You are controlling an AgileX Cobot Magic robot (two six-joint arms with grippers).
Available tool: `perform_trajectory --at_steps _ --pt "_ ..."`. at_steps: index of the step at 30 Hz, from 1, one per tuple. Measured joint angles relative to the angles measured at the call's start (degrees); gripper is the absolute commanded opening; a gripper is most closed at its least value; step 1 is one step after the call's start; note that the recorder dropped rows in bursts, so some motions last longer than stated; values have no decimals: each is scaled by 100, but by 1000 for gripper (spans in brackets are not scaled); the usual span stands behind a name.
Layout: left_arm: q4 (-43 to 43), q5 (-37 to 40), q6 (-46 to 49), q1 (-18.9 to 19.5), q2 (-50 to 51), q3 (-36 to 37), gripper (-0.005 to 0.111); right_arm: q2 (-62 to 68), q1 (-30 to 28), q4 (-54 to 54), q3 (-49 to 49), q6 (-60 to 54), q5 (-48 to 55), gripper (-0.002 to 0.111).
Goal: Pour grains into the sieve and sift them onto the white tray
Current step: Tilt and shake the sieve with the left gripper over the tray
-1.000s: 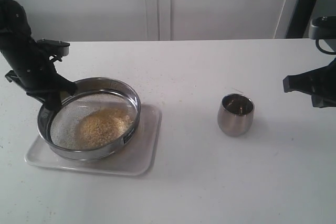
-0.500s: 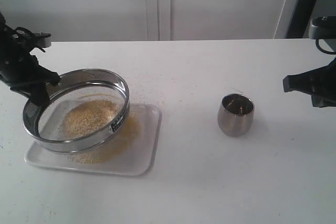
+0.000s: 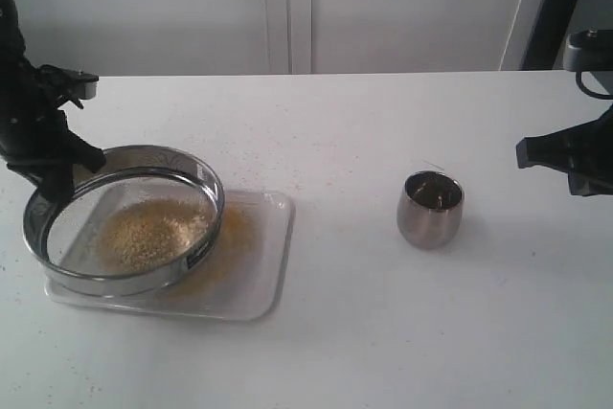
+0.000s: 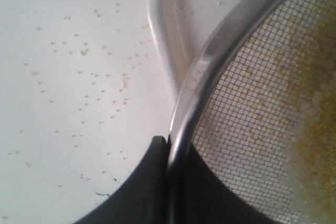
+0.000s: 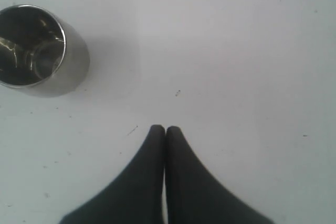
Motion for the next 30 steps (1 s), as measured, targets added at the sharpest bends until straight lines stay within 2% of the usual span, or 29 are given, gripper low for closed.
perform_trajectory --at_steps 4,8,14,19,23,25,27,28,29,30 --pt "-625 -189 256 -8 0 0 0 0 0 0 0 0 0 0" --pt "-830 -189 312 -131 0 0 0 0 0 0 0 0 0 0" --pt "-812 -414 310 273 0 -13 0 0 0 0 0 0 0 0" --pt "-928 -281 462 431 -28 -13 0 0 0 0 0 0 0 0" --pt "-1034 -223 839 57 -48 33 0 0 0 0 0 0 0 0" --pt "-1148 -362 302 228 -48 33 0 0 0 0 0 0 0 0" --pt "-1164 -339 576 283 -48 33 0 0 0 0 0 0 0 0" --pt "-990 -159 1046 187 -48 33 0 0 0 0 0 0 0 0" --pt "-717 -13 1087 49 -48 33 0 0 0 0 0 0 0 0" --pt "-329 38 595 -20 -48 33 0 0 0 0 0 0 0 0"
